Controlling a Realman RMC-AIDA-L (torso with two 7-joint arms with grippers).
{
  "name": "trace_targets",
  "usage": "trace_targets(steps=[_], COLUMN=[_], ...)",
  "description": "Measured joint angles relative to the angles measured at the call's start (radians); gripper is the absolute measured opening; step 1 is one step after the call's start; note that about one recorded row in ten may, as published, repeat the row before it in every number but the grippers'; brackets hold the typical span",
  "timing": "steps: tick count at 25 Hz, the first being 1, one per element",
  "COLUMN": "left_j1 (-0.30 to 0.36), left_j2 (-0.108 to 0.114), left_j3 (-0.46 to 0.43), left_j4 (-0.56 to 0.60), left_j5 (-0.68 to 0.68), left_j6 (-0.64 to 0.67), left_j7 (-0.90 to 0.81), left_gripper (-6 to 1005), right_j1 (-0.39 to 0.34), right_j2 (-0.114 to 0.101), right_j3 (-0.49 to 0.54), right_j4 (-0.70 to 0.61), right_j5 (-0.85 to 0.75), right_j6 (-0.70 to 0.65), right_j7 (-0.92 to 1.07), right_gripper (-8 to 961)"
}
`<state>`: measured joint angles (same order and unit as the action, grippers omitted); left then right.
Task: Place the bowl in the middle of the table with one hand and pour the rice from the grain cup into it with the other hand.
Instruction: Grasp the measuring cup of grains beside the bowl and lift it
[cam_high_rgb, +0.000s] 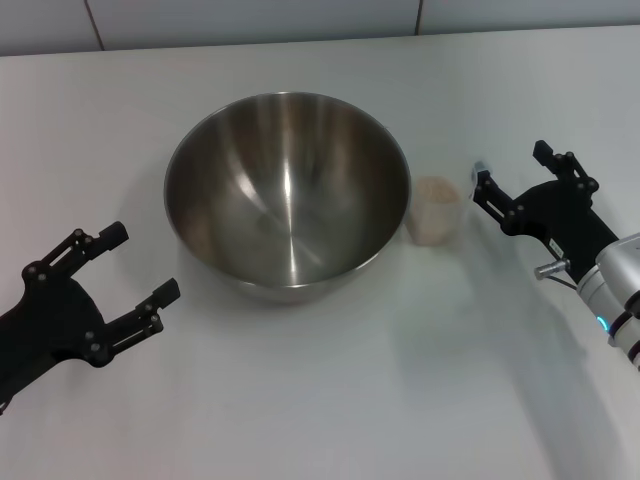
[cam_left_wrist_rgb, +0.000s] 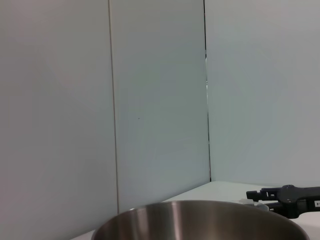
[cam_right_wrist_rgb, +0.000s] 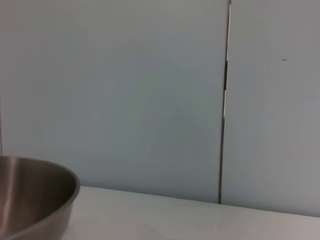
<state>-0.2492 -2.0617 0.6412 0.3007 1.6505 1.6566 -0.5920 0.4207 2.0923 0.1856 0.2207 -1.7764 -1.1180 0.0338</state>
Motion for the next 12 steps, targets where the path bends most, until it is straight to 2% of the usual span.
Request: trace_targets(steps=[7,12], left_j1=[-0.002,-0.001], left_j2=[0.0,0.0], left_j3=[0.001,0.002], left_j4=[0.0,0.0], left_j5=[0.0,0.0], left_j6=[0.0,0.0], left_j7=[0.0,0.0], left_gripper=[841,841], right_j1=[0.003,0.002], right_j2=[0.0,0.0], right_j3=[-0.014,-0.013], right_j4=[0.007,0.007], right_j5=[-0.023,-0.025], right_j6=[-0.001,-0.007], right_j7=[0.0,0.0], right_gripper=[822,619])
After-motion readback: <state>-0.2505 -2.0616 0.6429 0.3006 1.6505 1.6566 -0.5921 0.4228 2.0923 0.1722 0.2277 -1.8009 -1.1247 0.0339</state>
